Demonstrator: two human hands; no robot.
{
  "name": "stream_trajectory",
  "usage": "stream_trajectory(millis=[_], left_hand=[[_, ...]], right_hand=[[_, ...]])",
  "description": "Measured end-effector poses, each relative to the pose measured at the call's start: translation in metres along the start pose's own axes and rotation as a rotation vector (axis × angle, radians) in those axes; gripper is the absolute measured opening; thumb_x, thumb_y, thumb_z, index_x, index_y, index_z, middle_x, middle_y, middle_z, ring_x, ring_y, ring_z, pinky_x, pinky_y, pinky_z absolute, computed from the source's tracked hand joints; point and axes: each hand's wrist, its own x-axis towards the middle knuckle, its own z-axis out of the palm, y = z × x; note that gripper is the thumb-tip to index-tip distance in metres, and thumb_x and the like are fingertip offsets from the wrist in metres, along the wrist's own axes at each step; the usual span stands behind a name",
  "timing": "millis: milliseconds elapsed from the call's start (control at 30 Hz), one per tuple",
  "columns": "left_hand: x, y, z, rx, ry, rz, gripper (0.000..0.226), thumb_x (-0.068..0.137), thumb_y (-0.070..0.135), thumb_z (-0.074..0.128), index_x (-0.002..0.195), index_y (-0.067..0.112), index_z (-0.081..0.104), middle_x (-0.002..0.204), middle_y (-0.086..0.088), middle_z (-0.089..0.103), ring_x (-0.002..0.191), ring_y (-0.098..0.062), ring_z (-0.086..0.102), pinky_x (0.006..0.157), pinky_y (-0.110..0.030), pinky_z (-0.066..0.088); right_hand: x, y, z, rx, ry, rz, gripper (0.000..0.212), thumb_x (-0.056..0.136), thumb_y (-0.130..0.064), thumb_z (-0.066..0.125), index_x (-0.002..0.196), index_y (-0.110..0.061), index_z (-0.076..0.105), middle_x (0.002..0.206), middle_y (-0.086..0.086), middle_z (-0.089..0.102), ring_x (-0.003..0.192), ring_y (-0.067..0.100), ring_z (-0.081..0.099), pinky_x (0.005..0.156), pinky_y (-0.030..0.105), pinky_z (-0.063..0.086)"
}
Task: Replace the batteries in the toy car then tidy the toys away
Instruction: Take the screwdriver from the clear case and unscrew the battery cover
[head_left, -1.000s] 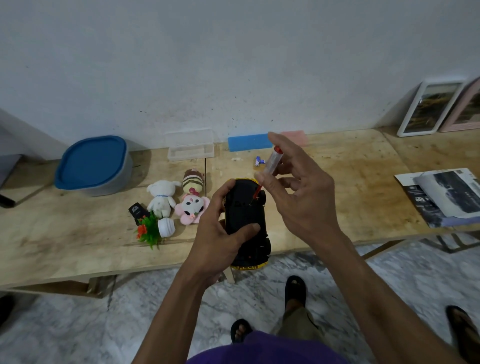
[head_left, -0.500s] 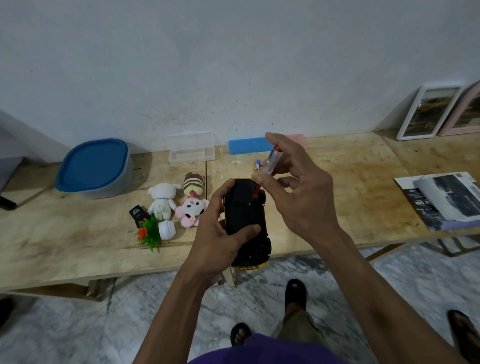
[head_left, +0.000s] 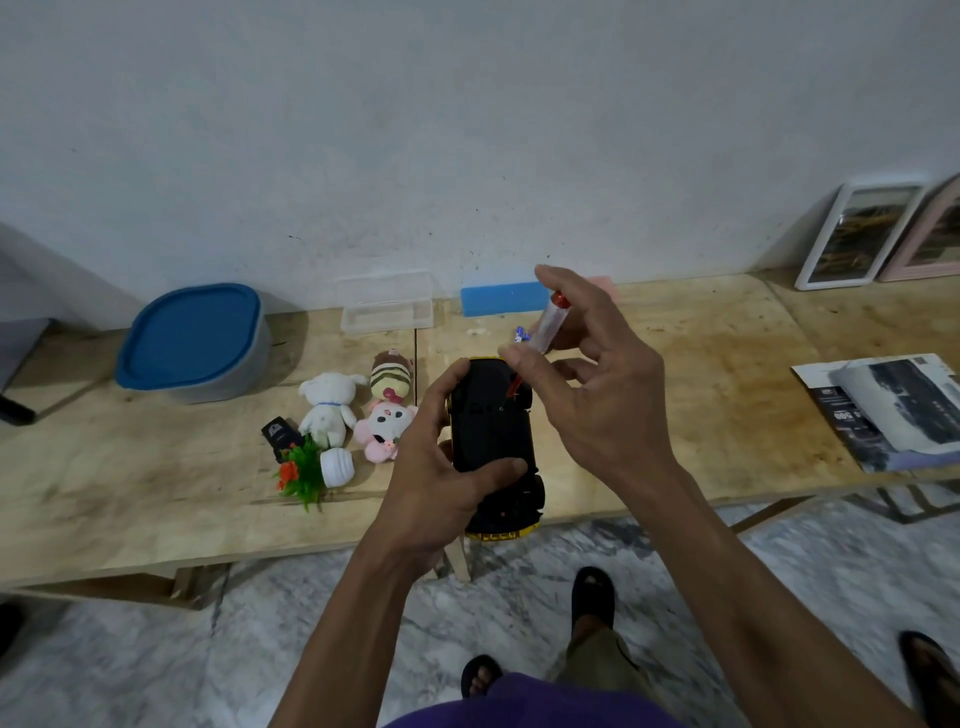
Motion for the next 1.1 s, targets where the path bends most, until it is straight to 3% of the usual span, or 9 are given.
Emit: stream_trajectory(millis=[200, 333, 400, 467, 533, 633, 833, 967, 1100], left_hand=[[0.004, -0.002, -0.006, -0.007, -0.013, -0.028, 0.103, 0.064, -0.015, 0.085, 0.144, 0.036, 0.044, 0.137, 0.003, 0.054, 0.100, -0.010, 0.070, 0.079, -0.040, 0.062], [0.006, -0.004, -0.012, -0.014, -0.044, -0.069, 0.112, 0.051, -0.008, 0.089, 0.141, 0.044, 0.046, 0.135, -0.002, 0.054, 0.101, -0.012, 0.069, 0.077, -0.042, 0.062], [0.007, -0.002, -0.014, -0.002, -0.047, -0.068, 0.114, 0.050, -0.008, 0.090, 0.141, 0.044, 0.045, 0.136, 0.000, 0.053, 0.101, -0.009, 0.069, 0.075, -0.039, 0.061], [0.008, -0.001, -0.015, 0.020, -0.056, -0.042, 0.115, 0.054, -0.015, 0.089, 0.144, 0.039, 0.043, 0.138, 0.002, 0.053, 0.101, -0.005, 0.068, 0.073, -0.035, 0.061], [0.009, 0.001, -0.014, 0.025, -0.068, -0.024, 0.113, 0.059, -0.019, 0.085, 0.147, 0.034, 0.039, 0.139, 0.007, 0.053, 0.100, -0.002, 0.068, 0.072, -0.030, 0.060], [0.011, 0.001, -0.014, 0.033, -0.074, -0.018, 0.112, 0.061, -0.019, 0.085, 0.149, 0.033, 0.038, 0.139, 0.014, 0.054, 0.105, 0.000, 0.066, 0.076, -0.028, 0.059], [0.012, -0.008, -0.017, 0.014, -0.059, -0.073, 0.112, 0.057, -0.017, 0.087, 0.144, 0.038, 0.043, 0.126, 0.019, 0.065, 0.104, -0.008, 0.069, 0.081, -0.038, 0.061], [0.010, -0.012, -0.017, 0.010, -0.019, -0.096, 0.114, 0.059, -0.022, 0.083, 0.147, 0.036, 0.040, 0.132, 0.010, 0.059, 0.095, -0.003, 0.070, 0.073, -0.029, 0.060], [0.013, -0.013, -0.021, 0.013, 0.001, -0.091, 0.116, 0.058, -0.022, 0.083, 0.148, 0.036, 0.039, 0.139, 0.001, 0.053, 0.094, 0.000, 0.069, 0.073, -0.027, 0.059]], right_hand=[[0.007, 0.001, 0.002, 0.067, -0.088, 0.086, 0.055, 0.097, -0.011, 0.063, 0.146, -0.024, 0.043, 0.106, -0.002, 0.070, 0.095, 0.011, 0.072, 0.082, 0.033, 0.061], [0.020, -0.003, -0.003, 0.133, -0.094, 0.157, 0.035, 0.100, -0.006, 0.052, 0.128, -0.025, 0.053, 0.079, 0.000, 0.059, 0.065, 0.019, 0.059, 0.061, 0.037, 0.054], [0.023, 0.002, -0.005, -0.006, -0.230, 0.175, 0.020, 0.098, -0.011, 0.056, 0.113, -0.022, 0.064, 0.070, -0.013, 0.055, 0.060, 0.009, 0.053, 0.058, 0.027, 0.048], [0.020, 0.008, -0.001, -0.201, -0.459, 0.193, 0.014, 0.095, -0.019, 0.063, 0.105, -0.023, 0.071, 0.080, -0.019, 0.063, 0.076, -0.001, 0.061, 0.071, 0.025, 0.053], [0.014, 0.014, 0.005, -0.363, -0.599, 0.187, 0.017, 0.093, -0.026, 0.063, 0.107, -0.029, 0.072, 0.098, -0.013, 0.070, 0.093, 0.008, 0.064, 0.081, 0.037, 0.055], [0.013, 0.012, 0.010, -0.407, -0.618, 0.232, 0.021, 0.092, -0.031, 0.061, 0.111, -0.036, 0.070, 0.107, -0.010, 0.069, 0.100, 0.015, 0.063, 0.085, 0.043, 0.054], [0.015, 0.009, 0.015, -0.402, -0.674, 0.288, 0.014, 0.090, -0.028, 0.066, 0.104, -0.033, 0.066, 0.101, -0.006, 0.060, 0.094, 0.017, 0.059, 0.083, 0.046, 0.053], [0.013, 0.008, 0.012, -0.310, -0.665, 0.327, 0.016, 0.088, -0.023, 0.069, 0.095, -0.037, 0.064, 0.104, -0.006, 0.056, 0.100, 0.017, 0.059, 0.087, 0.046, 0.053], [0.007, 0.014, 0.013, -0.306, -0.649, 0.320, 0.026, 0.091, -0.015, 0.065, 0.106, -0.036, 0.069, 0.106, -0.011, 0.066, 0.100, 0.010, 0.060, 0.084, 0.029, 0.051]])
